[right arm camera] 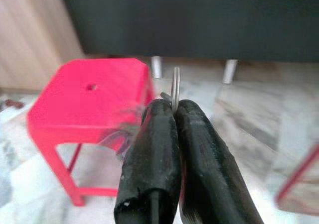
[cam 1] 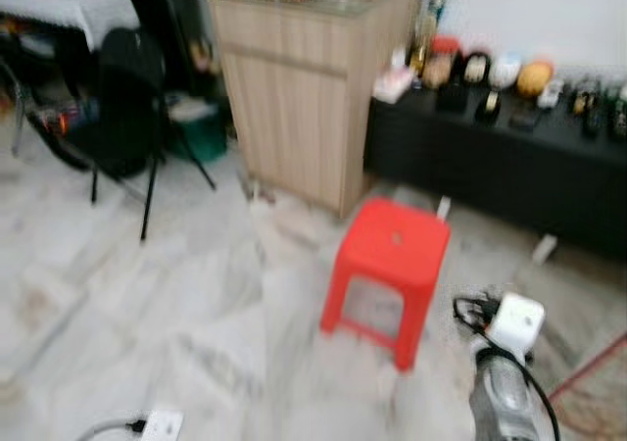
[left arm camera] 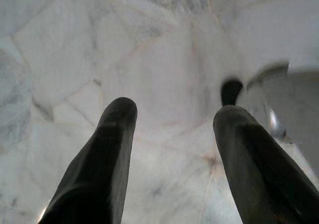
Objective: Hang keys on a hook
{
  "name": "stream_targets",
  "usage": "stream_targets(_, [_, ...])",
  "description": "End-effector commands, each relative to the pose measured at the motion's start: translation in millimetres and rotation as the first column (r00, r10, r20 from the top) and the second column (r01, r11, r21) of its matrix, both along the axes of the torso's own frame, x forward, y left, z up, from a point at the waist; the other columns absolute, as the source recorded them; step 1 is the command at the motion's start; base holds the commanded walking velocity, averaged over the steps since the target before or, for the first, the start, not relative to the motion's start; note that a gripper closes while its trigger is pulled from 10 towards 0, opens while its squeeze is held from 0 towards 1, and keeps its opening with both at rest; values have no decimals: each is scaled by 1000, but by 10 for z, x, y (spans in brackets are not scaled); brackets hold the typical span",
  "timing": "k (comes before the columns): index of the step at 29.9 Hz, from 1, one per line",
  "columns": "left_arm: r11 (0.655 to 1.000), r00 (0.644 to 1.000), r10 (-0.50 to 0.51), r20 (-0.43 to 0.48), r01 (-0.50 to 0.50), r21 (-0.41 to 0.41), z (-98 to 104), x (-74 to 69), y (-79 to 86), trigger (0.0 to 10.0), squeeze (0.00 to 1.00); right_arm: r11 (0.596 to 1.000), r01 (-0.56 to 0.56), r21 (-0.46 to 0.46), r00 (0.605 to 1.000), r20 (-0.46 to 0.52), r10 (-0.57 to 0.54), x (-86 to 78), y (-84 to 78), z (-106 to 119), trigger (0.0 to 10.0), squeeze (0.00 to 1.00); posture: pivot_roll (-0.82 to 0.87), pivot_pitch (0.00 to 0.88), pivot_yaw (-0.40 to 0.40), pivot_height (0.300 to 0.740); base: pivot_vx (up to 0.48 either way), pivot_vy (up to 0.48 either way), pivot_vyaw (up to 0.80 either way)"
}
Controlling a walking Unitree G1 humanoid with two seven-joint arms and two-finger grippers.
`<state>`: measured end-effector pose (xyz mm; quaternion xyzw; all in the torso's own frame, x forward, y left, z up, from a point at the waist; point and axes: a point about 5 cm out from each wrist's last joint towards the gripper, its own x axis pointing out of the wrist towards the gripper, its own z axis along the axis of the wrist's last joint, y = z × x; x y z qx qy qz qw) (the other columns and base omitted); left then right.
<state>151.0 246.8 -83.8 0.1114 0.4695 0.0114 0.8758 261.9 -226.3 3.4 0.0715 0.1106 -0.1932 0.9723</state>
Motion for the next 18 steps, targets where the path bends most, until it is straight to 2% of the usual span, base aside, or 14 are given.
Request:
stream_targets(1, [1000,1000,-11,7,11,15,21,34,26,10000,0,1000,5,-2,999,39,-5,70,10,77,10000,0,42,0,-32,740,0,0,0])
stream_targets(5, [1000,1000,-7,11,7,7,19,35,15,10000,0,1000,9,-2,999,33,-9,77,-7,79,10000,0,43,0,-37,740,0,0,-213])
stream_targets(18, [1000,1000,14,19,-14,-1,16,31,7,10000,0,1000,-19,-22,999,42,20,133,-23,134,10000,0,42,0,-51,740,0,0,-800])
